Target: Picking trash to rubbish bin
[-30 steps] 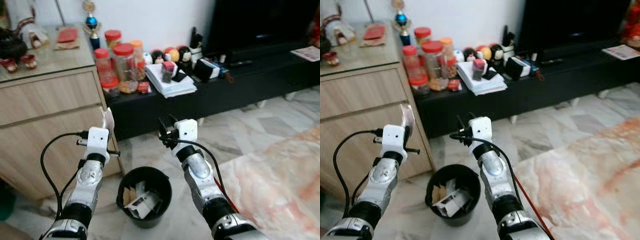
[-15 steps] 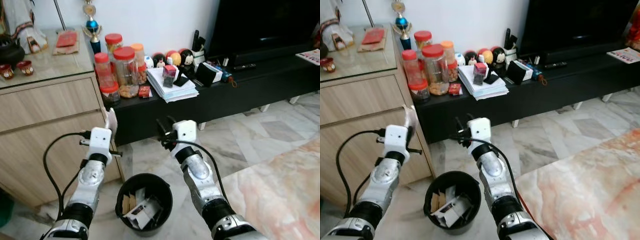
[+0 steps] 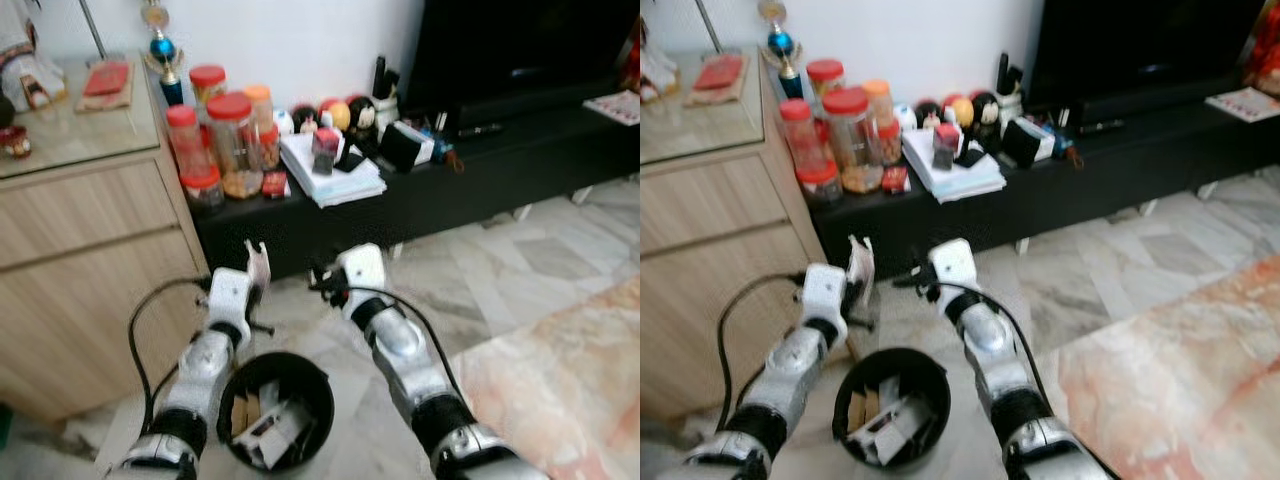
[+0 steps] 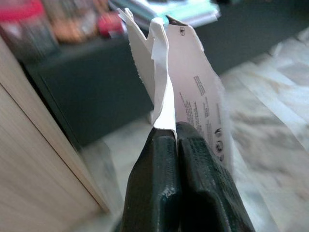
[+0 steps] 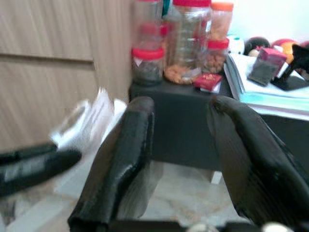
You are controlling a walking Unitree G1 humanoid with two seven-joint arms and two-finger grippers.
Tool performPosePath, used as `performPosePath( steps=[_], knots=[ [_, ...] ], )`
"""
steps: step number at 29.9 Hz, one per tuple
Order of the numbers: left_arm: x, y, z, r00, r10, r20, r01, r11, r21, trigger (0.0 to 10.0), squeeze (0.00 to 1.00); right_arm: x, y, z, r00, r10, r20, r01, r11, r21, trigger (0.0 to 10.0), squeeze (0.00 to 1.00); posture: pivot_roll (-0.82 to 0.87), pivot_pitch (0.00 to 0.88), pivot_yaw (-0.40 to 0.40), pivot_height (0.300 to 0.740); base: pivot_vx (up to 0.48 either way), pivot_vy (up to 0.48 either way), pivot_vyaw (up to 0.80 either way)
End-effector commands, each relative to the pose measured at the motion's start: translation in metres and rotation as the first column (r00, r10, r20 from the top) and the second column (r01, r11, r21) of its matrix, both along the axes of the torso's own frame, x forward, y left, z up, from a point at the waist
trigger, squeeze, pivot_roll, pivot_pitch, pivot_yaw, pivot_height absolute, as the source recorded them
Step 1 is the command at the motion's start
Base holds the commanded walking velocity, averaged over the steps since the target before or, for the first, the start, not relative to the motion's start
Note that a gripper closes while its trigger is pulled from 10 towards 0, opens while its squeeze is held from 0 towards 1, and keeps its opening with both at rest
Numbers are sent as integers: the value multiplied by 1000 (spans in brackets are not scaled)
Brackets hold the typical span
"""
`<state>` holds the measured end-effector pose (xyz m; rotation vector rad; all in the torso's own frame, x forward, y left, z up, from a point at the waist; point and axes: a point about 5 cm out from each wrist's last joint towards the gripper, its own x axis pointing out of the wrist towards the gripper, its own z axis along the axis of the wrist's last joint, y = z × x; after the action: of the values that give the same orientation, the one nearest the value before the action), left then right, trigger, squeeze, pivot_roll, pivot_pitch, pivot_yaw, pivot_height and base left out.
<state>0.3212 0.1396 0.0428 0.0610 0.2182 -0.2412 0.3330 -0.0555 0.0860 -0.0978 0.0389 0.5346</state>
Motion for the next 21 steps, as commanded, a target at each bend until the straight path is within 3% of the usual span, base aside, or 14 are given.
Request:
performPosePath(
  steps=[1, 5, 21],
  knots=[
    [-2, 2, -8, 997, 6, -71, -7, 1000, -19, 10000, 0, 1, 1, -1, 999, 25, -26, -26, 999, -46, 10000, 0, 207, 0, -1, 740, 0, 0, 0],
    [-9, -1, -21, 987, -47, -156, 44, 999, -21, 10000, 0, 0, 2, 1, 998, 61, -29, -63, 996, -66, 10000, 0, 202, 0, -3, 740, 0, 0, 0],
    [-21, 18, -40, 963, 19, -271, -10, 999, 32, 10000, 0, -5, 9, 1, 986, 154, -57, -163, 960, -228, 10000, 0, 195, 0, -18, 740, 0, 0, 0]
  ],
)
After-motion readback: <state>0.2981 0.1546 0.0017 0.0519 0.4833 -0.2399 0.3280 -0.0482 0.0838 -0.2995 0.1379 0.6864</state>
